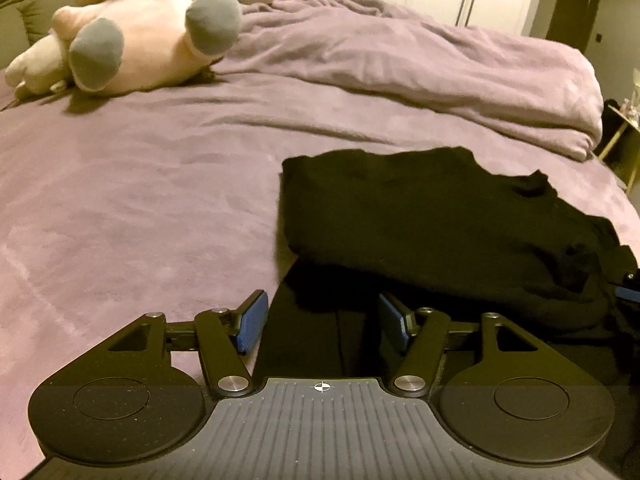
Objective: Fold small clothes
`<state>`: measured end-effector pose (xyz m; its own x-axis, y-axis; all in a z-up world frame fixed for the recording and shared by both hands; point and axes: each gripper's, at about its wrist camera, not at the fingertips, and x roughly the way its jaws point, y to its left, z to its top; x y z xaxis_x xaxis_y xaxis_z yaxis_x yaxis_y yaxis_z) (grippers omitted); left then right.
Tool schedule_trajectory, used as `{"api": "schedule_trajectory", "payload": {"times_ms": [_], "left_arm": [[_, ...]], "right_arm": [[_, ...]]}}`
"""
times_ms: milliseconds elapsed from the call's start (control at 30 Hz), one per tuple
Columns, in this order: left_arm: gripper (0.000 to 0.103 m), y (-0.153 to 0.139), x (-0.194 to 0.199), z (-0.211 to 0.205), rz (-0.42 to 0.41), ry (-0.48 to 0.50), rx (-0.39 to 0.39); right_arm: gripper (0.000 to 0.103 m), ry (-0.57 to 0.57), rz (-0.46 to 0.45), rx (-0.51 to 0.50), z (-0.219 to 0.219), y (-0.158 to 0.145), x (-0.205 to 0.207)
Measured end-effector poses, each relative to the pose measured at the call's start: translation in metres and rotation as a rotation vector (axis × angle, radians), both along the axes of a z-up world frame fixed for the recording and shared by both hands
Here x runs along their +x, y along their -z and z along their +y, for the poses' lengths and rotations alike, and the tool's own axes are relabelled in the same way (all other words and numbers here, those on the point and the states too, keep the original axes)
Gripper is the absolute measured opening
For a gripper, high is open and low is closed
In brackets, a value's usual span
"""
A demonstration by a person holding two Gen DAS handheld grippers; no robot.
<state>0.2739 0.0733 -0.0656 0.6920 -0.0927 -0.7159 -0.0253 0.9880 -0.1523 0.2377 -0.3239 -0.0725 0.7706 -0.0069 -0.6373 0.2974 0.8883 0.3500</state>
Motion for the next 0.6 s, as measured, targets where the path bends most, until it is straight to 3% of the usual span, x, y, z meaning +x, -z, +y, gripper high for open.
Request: {"api": "schedule_trajectory", "payload": {"times_ms": [233, 467, 600], "left_arm": [[0.068, 0.008, 0.002, 0.003, 0.015, -0.001, -0.005], [0.068, 0.009, 0.001, 0.005, 0.022, -0.007, -0.012], [0.068, 0.009, 0.0, 0.005, 0.024, -0.001, 0.003]], "right_arm": [[0.034, -0.087, 0.039, -0.077, 0.002, 0.007, 0.007], [0.01, -0.152, 0.031, -0.089, 0.006, 0.002, 0.003], [0.007, -0.154, -0.001, -0.111, 0.009, -0.004, -0.004]]}}
